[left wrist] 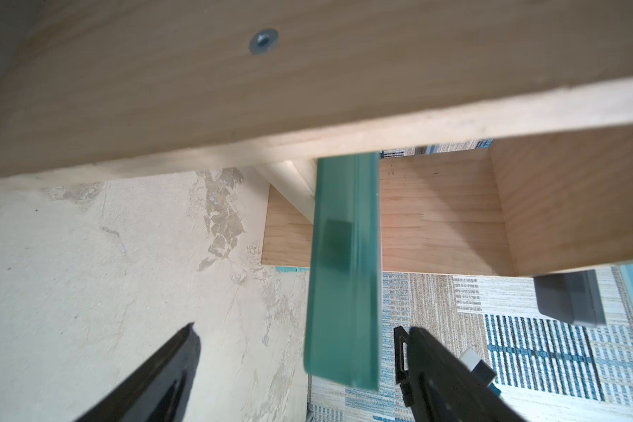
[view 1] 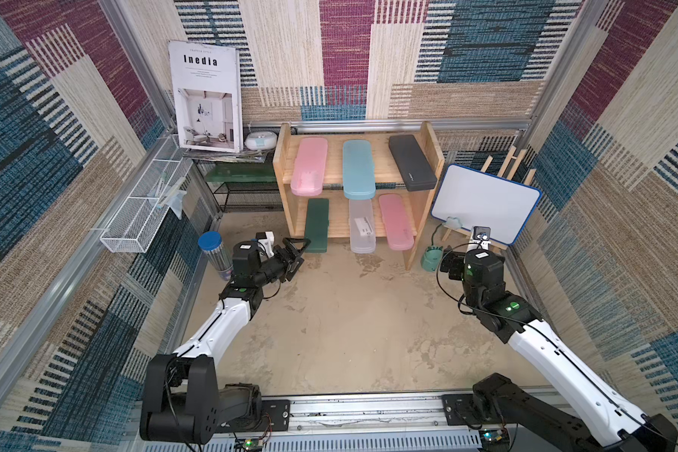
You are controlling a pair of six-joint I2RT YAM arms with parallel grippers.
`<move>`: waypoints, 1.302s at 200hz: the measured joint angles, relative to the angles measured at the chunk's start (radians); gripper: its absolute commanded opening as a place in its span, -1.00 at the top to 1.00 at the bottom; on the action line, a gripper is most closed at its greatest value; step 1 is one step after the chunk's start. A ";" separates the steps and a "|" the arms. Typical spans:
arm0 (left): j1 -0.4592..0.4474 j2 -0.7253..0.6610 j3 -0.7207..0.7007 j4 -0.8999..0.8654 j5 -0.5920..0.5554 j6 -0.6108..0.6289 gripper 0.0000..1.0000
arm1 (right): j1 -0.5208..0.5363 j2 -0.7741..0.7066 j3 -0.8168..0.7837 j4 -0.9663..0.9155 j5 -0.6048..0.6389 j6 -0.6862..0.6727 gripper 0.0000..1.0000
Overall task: Remove the pencil cases from the shelf
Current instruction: Pick up the pencil case from the shelf.
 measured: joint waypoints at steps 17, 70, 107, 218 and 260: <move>-0.002 0.039 0.010 0.044 0.000 -0.025 -0.58 | 0.008 0.015 0.006 0.002 0.000 -0.001 -0.97; -0.032 0.077 0.068 0.105 0.000 -0.060 -0.06 | 0.031 0.039 0.018 0.014 0.001 -0.005 -0.94; -0.046 0.061 0.071 0.072 0.000 -0.046 0.20 | 0.046 0.034 0.014 0.016 0.004 -0.004 -0.91; -0.055 -0.157 -0.013 -0.098 -0.029 0.135 0.48 | 0.179 0.020 0.095 -0.002 0.002 -0.011 -0.99; -0.111 -0.520 -0.188 -0.209 -0.089 0.422 0.35 | 0.284 0.111 0.242 -0.050 -0.114 0.112 -0.99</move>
